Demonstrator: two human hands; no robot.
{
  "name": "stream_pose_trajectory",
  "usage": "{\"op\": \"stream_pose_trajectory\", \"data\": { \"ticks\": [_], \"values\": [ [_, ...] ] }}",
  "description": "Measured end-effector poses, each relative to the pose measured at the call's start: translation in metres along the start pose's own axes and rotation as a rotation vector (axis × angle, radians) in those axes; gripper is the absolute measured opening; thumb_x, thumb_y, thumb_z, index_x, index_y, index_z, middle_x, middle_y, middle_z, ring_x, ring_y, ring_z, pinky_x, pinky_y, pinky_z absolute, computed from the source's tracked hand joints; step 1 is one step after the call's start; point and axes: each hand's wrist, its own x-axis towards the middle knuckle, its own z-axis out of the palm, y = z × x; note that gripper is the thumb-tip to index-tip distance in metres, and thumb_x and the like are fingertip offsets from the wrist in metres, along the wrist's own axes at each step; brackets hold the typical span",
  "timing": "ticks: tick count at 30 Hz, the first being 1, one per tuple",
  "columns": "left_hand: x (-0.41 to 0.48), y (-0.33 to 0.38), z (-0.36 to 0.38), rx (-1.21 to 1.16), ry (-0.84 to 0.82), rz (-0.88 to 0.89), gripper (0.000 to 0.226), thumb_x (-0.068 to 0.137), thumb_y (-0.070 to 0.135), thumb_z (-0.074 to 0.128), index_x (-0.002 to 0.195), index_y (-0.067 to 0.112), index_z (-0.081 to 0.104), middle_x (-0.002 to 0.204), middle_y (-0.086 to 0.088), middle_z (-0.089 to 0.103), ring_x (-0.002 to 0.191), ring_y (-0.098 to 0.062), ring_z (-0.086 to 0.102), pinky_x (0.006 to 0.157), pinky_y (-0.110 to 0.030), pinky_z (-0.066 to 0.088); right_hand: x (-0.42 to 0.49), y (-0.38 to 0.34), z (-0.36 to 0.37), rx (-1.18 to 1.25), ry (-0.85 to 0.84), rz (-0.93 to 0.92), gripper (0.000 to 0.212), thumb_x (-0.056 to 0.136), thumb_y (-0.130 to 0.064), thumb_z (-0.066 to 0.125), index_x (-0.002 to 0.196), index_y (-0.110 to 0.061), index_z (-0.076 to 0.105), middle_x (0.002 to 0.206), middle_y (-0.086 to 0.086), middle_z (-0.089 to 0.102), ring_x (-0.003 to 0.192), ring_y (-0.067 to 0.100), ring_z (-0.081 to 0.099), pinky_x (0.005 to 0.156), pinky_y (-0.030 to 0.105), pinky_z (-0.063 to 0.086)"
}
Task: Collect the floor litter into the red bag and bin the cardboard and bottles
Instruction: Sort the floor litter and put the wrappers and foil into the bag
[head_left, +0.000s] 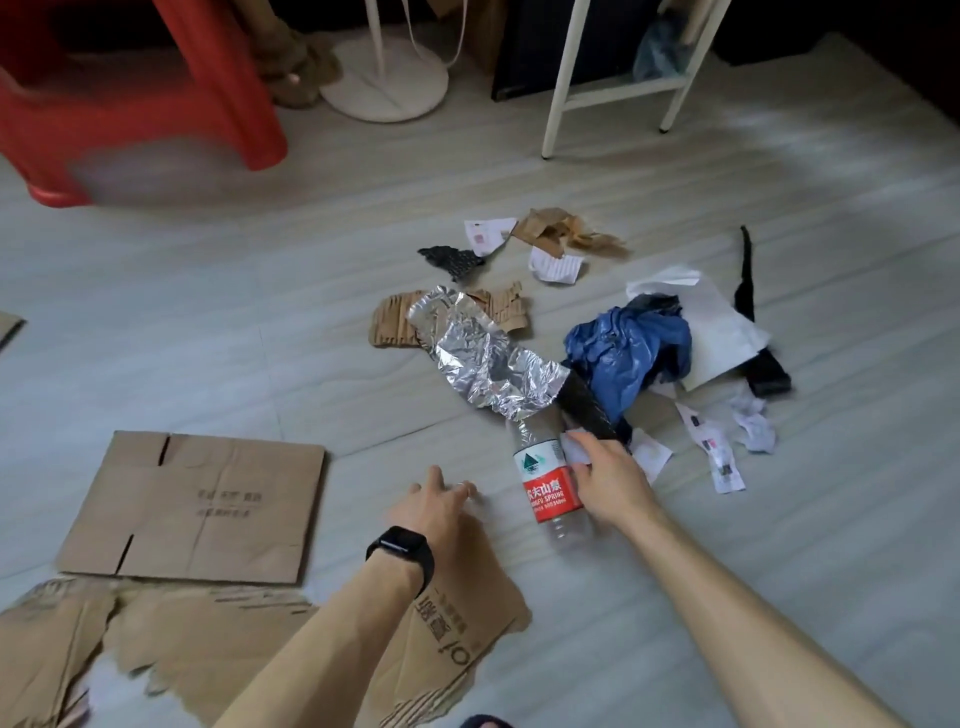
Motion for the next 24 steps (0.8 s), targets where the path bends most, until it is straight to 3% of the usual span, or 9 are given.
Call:
{"op": "stream_pose_trajectory", "data": {
  "ticks": [3,7,10,15,17,21,24],
  "values": [
    [0.006,-0.007,0.007,0.033,0.022,0.002,0.025,0.102,0.028,0.043,0.126,0.029,0.049,0.12,-0.007,0.047,0.109,-0.033,0.053,0.074,-0.039,0.045,0.016,-0.01,0.008,-0.075,0.026,0.054,0.045,0.099,-0.029,0.049,0.143,-0.034,0.043,0.131,0.014,0.048,0.115,0.04,0.056,0.095,0.042,0.047],
    [0.004,-0.017,0.011,0.026,0.037,0.005,0.018,0.101,0.029,0.044,0.113,0.02,0.052,0.113,-0.007,0.058,0.109,-0.032,0.056,0.079,-0.041,0.05,0.004,-0.012,0.028,-0.038,0.11,0.069,0.043,0.096,-0.022,0.054,0.137,-0.033,0.051,0.124,0.011,0.047,0.108,0.04,0.058,0.095,0.043,0.046],
    [-0.003,-0.021,0.007,0.04,0.063,0.007,0.018,0.1,0.032,0.045,0.108,0.02,0.055,0.11,-0.004,0.06,0.107,-0.03,0.057,0.073,-0.037,0.046,-0.02,-0.005,0.043,-0.036,0.12,0.047,0.042,0.092,-0.025,0.062,0.133,-0.032,0.056,0.119,0.012,0.051,0.107,0.038,0.058,0.096,0.042,0.047],
    [-0.024,-0.024,0.0,0.076,0.081,-0.006,0.022,0.1,0.04,0.047,0.109,0.026,0.061,0.112,-0.001,0.062,0.106,-0.027,0.059,0.071,-0.033,0.041,-0.074,0.017,0.057,0.075,0.041,0.159,0.041,0.087,-0.033,0.07,0.126,-0.037,0.059,0.113,0.008,0.054,0.105,0.033,0.06,0.085,0.032,0.045],
    [-0.037,-0.027,-0.003,0.049,0.09,-0.014,0.018,0.1,0.035,0.049,0.108,0.027,0.062,0.111,0.0,0.063,0.102,-0.027,0.061,0.069,-0.031,0.041,-0.09,0.024,0.062,0.165,0.004,0.202,0.039,0.085,-0.031,0.07,0.123,-0.034,0.062,0.111,0.01,0.061,0.106,0.031,0.059,0.081,0.031,0.043],
    [-0.083,-0.037,-0.035,0.028,0.174,-0.014,0.011,0.099,0.029,0.051,0.103,0.03,0.061,0.107,0.004,0.067,0.094,-0.023,0.063,0.068,-0.031,0.05,-0.132,0.014,0.048,0.354,0.169,0.175,0.016,0.085,-0.029,0.07,0.099,-0.032,0.061,0.1,0.006,0.065,0.099,0.028,0.06,0.072,0.031,0.037],
    [-0.114,-0.057,-0.07,0.056,0.25,-0.052,0.01,0.1,0.032,0.05,0.103,0.033,0.06,0.103,0.007,0.069,0.088,-0.019,0.064,0.071,-0.034,0.056,-0.156,-0.018,0.025,0.374,0.261,0.021,0.016,0.088,-0.03,0.07,0.098,-0.035,0.059,0.102,-0.002,0.06,0.089,0.018,0.055,0.073,0.027,0.035]
  ]
}}
